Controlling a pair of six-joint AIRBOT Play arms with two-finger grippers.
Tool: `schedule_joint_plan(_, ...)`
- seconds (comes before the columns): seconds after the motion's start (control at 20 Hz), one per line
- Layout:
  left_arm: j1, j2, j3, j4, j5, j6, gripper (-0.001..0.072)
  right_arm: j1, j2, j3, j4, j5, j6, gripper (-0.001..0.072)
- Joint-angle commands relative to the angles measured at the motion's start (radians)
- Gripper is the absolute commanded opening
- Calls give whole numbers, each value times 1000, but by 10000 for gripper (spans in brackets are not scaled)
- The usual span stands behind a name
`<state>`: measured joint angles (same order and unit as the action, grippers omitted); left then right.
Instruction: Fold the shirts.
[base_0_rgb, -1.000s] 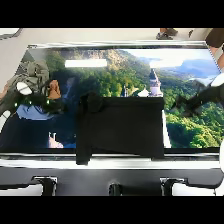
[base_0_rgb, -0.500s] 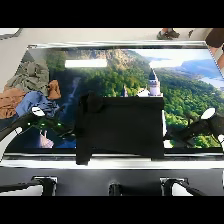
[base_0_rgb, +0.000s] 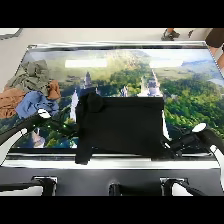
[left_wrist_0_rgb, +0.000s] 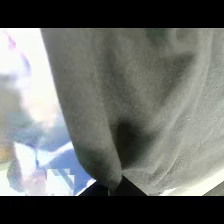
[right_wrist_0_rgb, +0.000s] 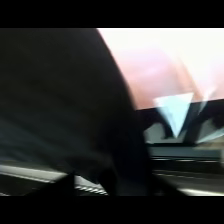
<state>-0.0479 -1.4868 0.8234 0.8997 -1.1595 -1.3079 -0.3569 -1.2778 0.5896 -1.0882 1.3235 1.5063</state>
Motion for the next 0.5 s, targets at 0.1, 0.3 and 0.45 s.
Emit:
schedule_joint_plan(0.1,-2,53,52,35,-35,-1,28,1,-3,24,132,-117,-71,44)
schedule_joint_plan(0.3,-2,261,355,219,-57,-64,27,1,145,391,153,-143,-164,44)
schedule_joint_plan(0.45,-1,414,750,257,-50,-85,27,1,295,772,152,-322,-164,44)
